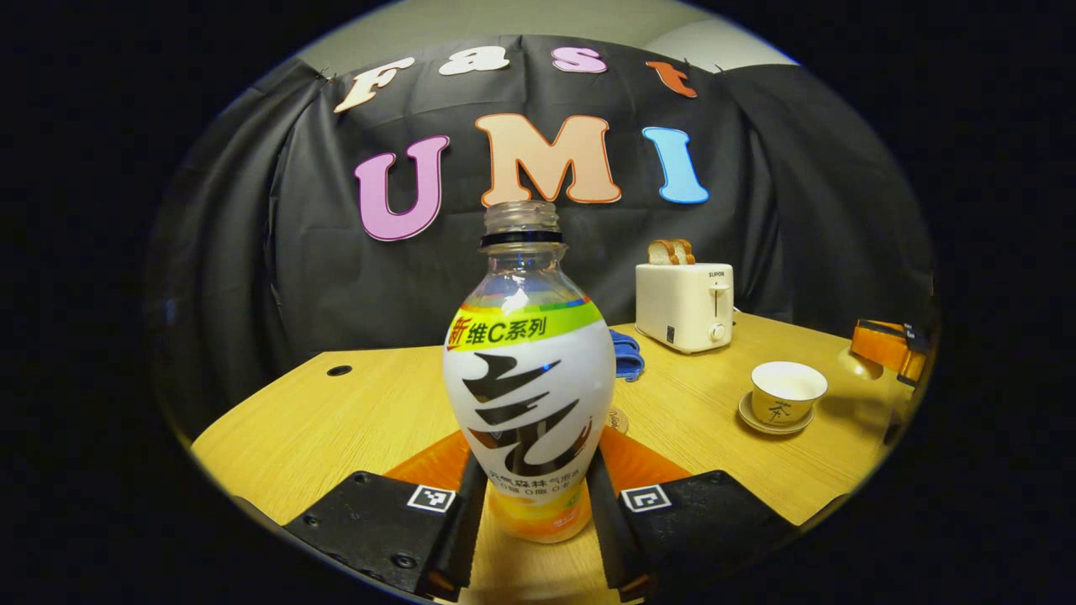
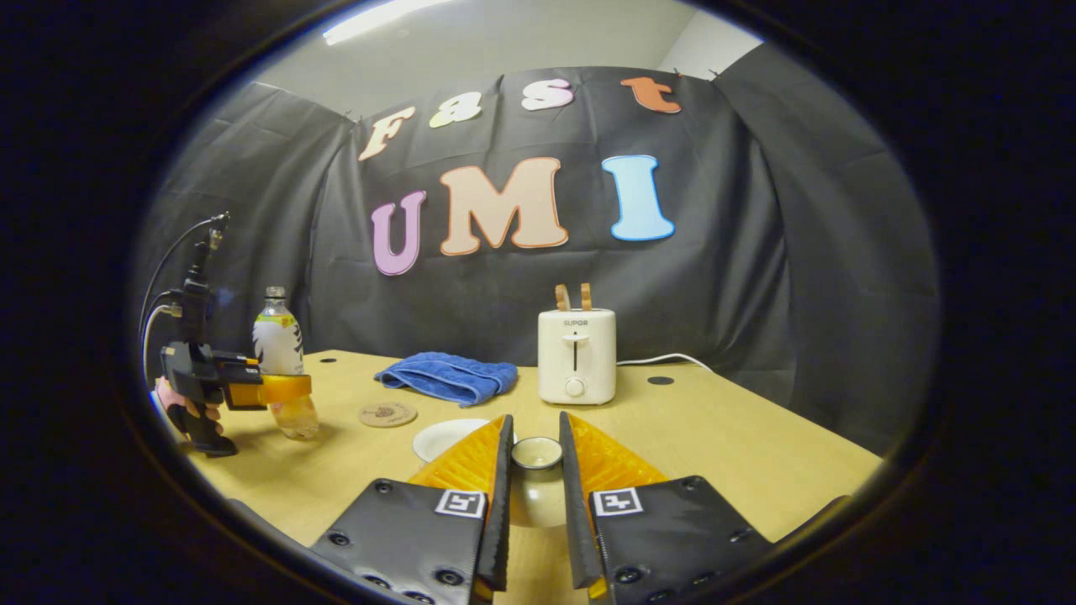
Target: Open the teacup lid with one hand, grasp the water bottle and pour water into the teacup with the other hand; after pouring, place the water bottle on the coaster and then close the teacup lid.
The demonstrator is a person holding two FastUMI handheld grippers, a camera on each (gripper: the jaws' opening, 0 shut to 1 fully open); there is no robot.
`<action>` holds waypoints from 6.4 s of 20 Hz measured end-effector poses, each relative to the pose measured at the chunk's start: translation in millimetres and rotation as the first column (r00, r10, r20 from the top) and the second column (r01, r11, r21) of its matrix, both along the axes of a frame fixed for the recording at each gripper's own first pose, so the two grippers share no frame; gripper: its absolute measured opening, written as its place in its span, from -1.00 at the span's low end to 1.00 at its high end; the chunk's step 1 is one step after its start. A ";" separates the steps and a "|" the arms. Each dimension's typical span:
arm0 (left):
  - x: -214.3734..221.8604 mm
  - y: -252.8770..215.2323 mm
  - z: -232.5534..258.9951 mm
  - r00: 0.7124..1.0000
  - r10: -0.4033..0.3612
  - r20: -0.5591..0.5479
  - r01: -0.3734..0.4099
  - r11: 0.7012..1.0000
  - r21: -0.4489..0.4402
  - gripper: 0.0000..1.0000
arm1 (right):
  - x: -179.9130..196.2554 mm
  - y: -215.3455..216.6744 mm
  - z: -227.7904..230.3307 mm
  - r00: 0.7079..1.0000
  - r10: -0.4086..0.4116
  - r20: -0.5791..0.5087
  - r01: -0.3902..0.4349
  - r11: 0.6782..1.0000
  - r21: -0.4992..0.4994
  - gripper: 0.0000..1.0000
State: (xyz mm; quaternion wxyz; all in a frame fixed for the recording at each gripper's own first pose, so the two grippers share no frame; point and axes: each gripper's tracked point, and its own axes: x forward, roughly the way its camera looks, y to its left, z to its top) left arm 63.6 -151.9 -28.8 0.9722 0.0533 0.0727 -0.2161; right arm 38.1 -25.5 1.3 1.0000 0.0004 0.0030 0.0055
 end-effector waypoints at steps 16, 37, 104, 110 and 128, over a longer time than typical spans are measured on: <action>34.6 -37.9 33.1 0.938 -0.154 0.309 -0.141 0.647 0.749 -0.02 | 4.5 -59.2 1.1 0.993 -0.122 0.004 0.122 0.993 -0.001 -0.35; 25.2 -96.2 10.5 0.851 -0.488 0.197 -0.160 0.117 0.980 -0.02 | 5.4 -67.5 0.0 0.991 -0.135 0.005 0.135 0.991 -0.002 -0.37; 68.4 -109.0 15.9 1.000 -0.021 0.014 0.022 0.991 -0.129 -0.05 | 7.8 -67.0 -0.1 0.992 -0.123 0.008 0.123 0.992 -0.002 -0.37; 71.3 -105.8 7.7 1.000 -0.013 -0.020 0.011 0.994 -0.113 -0.02 | 8.5 -66.6 0.6 0.992 -0.123 0.008 0.123 0.992 -0.002 -0.37; 72.8 -104.5 -9.2 0.998 -0.035 -0.060 0.029 0.995 -0.093 0.33 | 8.2 -66.6 0.4 0.993 -0.121 0.009 0.121 0.993 -0.002 -0.37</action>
